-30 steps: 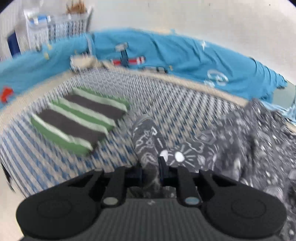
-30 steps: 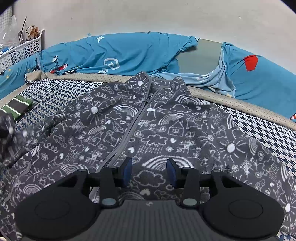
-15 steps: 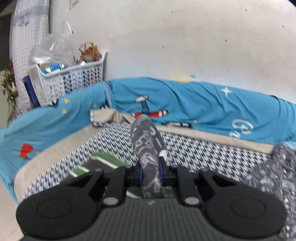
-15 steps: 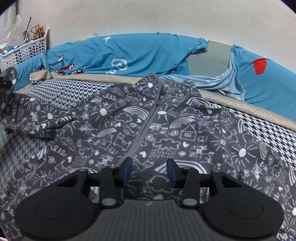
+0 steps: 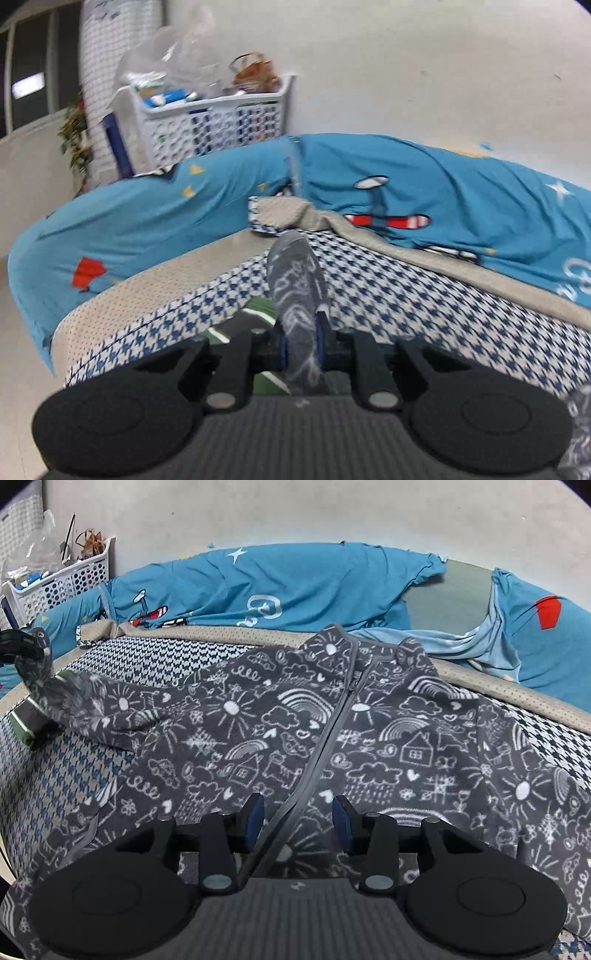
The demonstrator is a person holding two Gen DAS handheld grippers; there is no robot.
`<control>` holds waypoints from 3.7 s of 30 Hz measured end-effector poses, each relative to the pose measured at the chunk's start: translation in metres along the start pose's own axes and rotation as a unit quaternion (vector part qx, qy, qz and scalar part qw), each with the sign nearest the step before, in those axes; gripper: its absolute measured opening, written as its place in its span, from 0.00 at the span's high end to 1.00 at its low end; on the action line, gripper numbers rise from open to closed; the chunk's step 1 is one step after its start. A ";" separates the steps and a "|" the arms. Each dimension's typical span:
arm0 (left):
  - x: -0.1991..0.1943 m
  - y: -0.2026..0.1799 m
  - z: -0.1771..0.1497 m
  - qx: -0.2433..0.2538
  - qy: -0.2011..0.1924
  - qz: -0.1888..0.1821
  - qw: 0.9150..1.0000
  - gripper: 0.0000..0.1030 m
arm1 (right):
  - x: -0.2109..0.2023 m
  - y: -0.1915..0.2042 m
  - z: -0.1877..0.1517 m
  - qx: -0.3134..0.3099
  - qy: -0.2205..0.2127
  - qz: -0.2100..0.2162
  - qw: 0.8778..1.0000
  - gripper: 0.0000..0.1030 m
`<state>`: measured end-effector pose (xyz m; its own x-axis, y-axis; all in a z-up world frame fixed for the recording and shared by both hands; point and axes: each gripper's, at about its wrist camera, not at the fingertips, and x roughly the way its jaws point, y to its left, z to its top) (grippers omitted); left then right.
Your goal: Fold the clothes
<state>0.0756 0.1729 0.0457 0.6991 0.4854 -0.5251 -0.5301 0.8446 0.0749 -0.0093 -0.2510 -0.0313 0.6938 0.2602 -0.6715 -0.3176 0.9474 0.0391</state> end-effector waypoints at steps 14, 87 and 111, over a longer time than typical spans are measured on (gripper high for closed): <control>0.004 0.037 -0.003 -0.062 0.057 -0.053 0.995 0.81 | 0.005 0.011 0.004 0.001 -0.005 0.022 1.000 0.61; 0.019 -0.232 -0.073 0.179 0.151 -0.359 0.903 0.84 | 0.025 0.016 0.021 0.060 -0.017 0.057 0.996 0.62; -0.085 -0.245 -0.152 0.434 -0.074 -0.329 0.836 0.92 | 0.026 -0.020 0.043 0.118 -0.056 0.022 0.991 0.61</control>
<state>0.0728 -0.1094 -0.0571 0.7879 -0.1805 -0.5888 0.4949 0.7546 0.4309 0.0432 -0.2547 -0.0178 0.7548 0.3079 -0.5792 -0.1976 0.9487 0.2468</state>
